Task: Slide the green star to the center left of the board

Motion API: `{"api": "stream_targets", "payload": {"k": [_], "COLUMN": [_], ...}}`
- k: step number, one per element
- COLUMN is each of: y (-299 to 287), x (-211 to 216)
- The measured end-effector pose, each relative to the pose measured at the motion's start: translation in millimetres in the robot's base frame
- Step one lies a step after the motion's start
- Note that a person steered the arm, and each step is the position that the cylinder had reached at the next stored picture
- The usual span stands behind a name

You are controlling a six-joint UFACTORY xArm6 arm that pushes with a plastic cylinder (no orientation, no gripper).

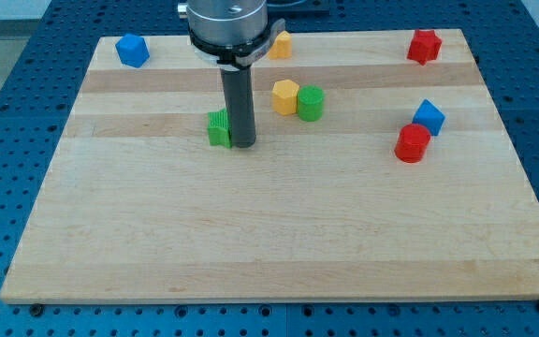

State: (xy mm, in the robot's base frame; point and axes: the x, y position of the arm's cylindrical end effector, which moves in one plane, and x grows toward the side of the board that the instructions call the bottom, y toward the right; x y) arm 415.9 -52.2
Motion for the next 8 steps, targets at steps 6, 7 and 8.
{"api": "stream_targets", "payload": {"k": [6,7,8], "y": [-20,-24,-35], "x": [-19,-15,-12]}}
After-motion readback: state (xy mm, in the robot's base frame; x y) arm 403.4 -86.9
